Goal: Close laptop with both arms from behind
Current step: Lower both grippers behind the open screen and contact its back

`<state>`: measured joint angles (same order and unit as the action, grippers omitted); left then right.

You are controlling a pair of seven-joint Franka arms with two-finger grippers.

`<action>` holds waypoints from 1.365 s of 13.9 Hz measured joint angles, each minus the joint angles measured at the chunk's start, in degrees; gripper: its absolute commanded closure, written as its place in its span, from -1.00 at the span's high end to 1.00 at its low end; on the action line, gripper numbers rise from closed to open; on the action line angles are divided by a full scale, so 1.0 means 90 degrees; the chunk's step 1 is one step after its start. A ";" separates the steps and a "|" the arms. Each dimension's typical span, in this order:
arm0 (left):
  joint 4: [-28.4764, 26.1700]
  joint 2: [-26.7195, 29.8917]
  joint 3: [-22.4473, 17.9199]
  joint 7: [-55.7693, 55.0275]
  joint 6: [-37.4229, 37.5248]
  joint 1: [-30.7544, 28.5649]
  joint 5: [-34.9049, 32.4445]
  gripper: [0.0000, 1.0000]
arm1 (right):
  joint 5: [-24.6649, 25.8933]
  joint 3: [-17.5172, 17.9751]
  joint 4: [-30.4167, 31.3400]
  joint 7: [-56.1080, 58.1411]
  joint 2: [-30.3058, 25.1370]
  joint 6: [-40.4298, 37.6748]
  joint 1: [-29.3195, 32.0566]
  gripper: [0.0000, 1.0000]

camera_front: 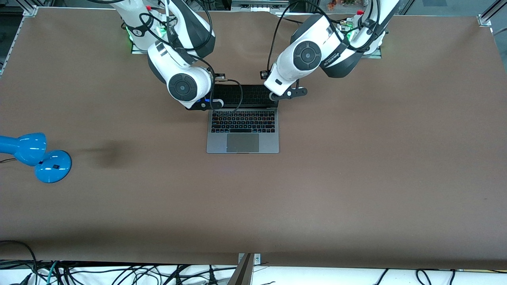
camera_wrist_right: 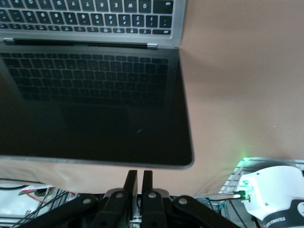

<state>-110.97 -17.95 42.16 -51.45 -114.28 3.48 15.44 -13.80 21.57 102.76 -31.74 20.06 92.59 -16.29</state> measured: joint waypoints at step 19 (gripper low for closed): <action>0.1146 -0.1153 -0.0286 -0.0116 -0.0055 -0.0012 -0.0797 -1.00 | 0.0598 -0.0158 -0.0873 0.0010 0.0785 0.0313 0.0044 -0.78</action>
<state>-100.65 -28.33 39.58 -52.49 -114.77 3.37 8.26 -8.42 20.15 94.90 -31.66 27.12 95.41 -15.90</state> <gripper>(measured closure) 0.991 0.890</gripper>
